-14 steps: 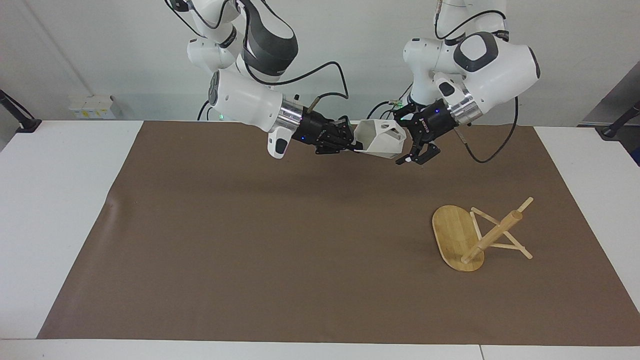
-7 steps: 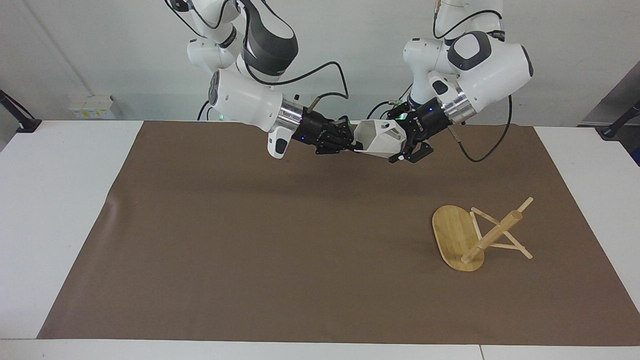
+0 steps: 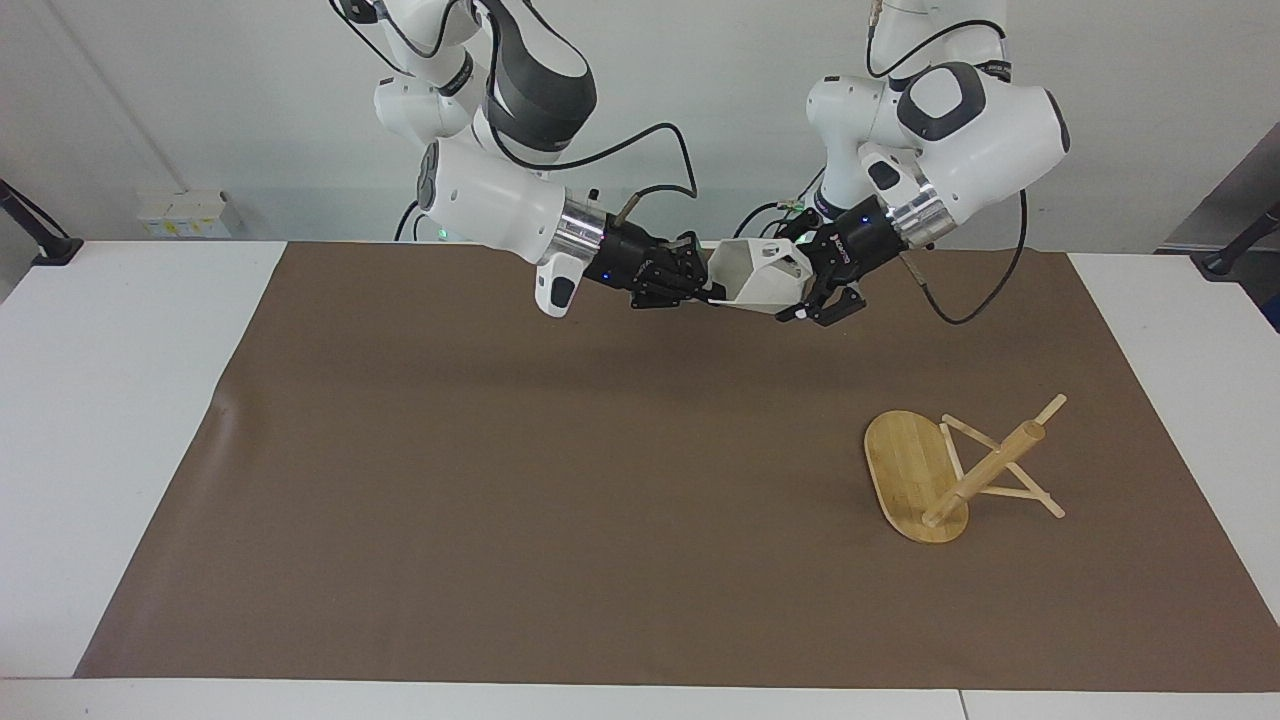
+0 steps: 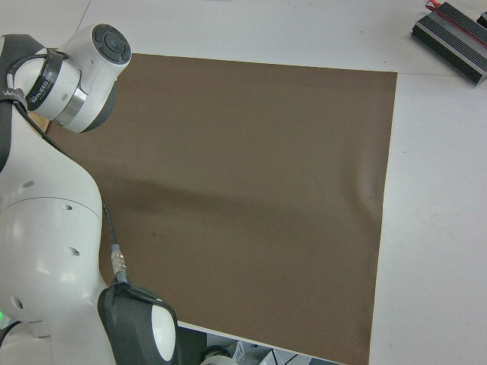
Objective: Hang cup on rack
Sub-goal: 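Grasp the cup with the left gripper while the right gripper holds it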
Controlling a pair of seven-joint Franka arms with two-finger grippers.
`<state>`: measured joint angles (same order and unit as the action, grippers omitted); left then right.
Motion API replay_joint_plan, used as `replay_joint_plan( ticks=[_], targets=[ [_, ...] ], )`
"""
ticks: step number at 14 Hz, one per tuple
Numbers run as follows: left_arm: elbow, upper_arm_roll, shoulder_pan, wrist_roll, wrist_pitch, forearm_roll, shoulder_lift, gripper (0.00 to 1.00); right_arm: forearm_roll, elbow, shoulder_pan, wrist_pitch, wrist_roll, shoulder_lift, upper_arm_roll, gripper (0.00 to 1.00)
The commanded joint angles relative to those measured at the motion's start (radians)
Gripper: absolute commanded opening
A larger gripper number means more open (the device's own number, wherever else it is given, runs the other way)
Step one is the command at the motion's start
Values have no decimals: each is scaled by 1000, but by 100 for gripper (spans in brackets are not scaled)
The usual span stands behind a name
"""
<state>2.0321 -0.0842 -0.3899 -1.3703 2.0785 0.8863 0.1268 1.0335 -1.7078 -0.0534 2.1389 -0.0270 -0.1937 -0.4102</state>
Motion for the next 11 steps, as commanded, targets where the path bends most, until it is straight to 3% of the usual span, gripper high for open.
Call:
replay_joint_plan(
  ticks=[1, 2, 3, 11],
  targets=[
    [17, -8, -6, 30, 5, 16, 24, 0, -21, 10, 10, 13, -16, 5, -15, 32],
    [17, -9, -6, 30, 5, 16, 24, 0, -21, 11, 9, 15, -16, 7, -15, 59],
    [17, -9, -6, 30, 5, 16, 24, 0, -21, 11, 9, 15, -16, 8, -15, 100],
    [19, -15, -4, 31, 18, 14, 22, 0, -21, 10, 9, 15, -24, 17, -9, 100]
  ],
)
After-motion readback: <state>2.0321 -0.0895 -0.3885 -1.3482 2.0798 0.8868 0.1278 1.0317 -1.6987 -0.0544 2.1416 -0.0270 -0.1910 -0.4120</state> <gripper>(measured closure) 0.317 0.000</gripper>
